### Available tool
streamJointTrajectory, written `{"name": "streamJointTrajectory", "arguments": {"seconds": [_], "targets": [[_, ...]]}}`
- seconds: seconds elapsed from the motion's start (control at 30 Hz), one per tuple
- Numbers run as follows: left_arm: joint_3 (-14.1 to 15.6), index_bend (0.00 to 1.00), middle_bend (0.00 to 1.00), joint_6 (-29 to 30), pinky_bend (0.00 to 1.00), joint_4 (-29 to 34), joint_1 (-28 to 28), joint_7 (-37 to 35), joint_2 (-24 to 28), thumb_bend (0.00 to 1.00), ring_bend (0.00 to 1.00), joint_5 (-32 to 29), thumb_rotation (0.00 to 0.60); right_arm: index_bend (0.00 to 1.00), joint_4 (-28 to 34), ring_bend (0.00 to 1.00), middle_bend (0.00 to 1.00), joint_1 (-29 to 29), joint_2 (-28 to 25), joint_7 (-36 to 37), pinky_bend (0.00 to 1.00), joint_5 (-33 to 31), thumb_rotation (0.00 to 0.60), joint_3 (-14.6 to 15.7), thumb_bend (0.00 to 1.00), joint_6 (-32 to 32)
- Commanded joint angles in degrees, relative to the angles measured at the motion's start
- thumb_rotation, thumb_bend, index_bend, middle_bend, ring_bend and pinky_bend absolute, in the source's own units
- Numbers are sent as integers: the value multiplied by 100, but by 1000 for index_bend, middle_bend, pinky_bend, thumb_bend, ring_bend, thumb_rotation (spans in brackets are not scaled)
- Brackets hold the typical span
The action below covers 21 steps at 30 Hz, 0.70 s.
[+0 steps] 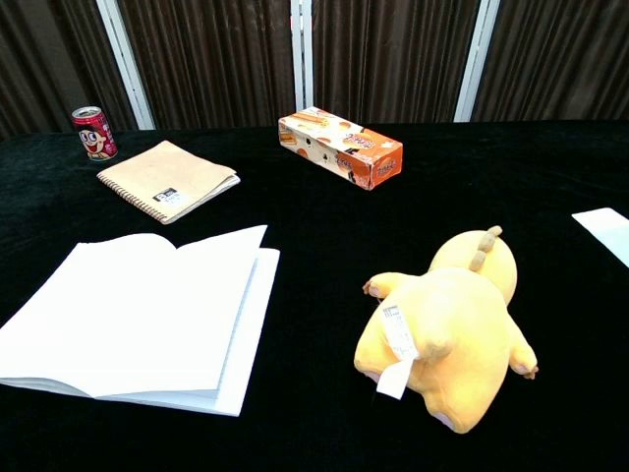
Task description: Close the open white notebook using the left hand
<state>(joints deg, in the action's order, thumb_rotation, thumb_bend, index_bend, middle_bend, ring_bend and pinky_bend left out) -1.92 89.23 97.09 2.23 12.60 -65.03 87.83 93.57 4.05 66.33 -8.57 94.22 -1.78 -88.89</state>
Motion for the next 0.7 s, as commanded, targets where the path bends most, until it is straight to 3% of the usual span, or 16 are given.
{"name": "streamJointTrajectory", "arguments": {"seconds": [0.03, 0.5, 0.7], "targets": [[6, 0, 0, -4, 0, 2, 0, 12, 0, 163, 0, 4, 600, 0, 0, 0, 0, -3, -3, 7, 0, 11, 600, 5, 99, -8], [37, 0, 0, -33, 0, -20, 16, 78, -41, 161, 0, 56, 600, 0, 20, 0, 0, -3, -9, -7, 0, 28, 600, 6, 99, -18], [70, 0, 0, -167, 0, -50, 59, 84, -83, 114, 0, 26, 600, 0, 19, 0, 0, -22, -7, -12, 0, 21, 600, 13, 99, -36]]}}
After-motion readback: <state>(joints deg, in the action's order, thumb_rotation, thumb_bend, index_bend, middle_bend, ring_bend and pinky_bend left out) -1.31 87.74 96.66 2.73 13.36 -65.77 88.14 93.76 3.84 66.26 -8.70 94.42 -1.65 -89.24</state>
